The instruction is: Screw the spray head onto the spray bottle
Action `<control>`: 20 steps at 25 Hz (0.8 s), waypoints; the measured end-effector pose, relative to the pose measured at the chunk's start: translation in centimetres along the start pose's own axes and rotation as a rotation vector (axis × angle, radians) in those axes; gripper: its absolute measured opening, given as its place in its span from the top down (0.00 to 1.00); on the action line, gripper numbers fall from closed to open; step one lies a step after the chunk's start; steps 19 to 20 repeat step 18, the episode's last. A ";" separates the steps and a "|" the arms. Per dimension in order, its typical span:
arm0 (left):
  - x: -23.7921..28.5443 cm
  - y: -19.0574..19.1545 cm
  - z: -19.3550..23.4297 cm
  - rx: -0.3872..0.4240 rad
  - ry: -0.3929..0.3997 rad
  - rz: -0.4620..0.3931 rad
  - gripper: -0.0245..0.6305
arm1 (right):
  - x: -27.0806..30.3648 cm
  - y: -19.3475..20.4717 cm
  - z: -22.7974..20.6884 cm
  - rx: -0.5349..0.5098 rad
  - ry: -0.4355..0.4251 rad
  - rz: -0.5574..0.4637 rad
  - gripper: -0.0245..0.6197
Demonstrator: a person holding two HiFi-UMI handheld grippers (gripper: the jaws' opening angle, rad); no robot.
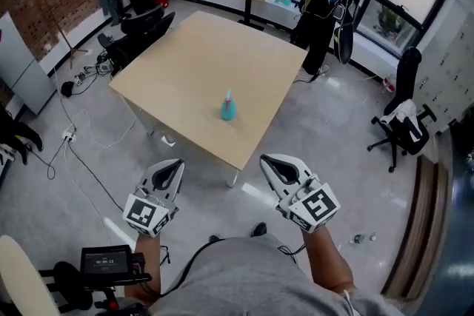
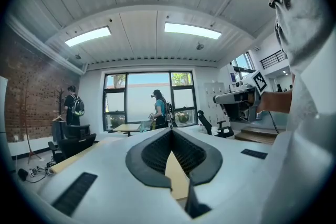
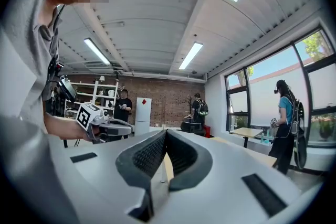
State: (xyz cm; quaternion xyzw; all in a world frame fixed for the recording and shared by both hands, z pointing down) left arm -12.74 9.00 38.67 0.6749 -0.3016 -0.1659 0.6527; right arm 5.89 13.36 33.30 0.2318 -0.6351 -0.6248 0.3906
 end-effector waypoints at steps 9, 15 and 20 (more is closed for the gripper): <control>1.9 -1.6 -0.6 0.002 0.011 -0.026 0.96 | 0.1 -0.9 -0.7 -0.023 -0.033 0.043 0.95; 1.9 -0.8 -0.7 -0.015 0.009 -0.003 0.96 | 1.2 -0.2 -0.3 -0.011 -0.075 0.074 0.95; 2.3 -0.9 -0.4 -0.007 0.012 0.002 0.96 | 1.8 -0.2 -0.7 -0.005 -0.080 0.071 0.95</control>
Point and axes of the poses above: the fingertips, and each gripper's own axes: x forward along the fingers, z to its left, y out of its underside, the point moved 1 cm from there along -x, backward along the fingers, and after that the axes turned 9 degrees about z, right-handed, at the moved point
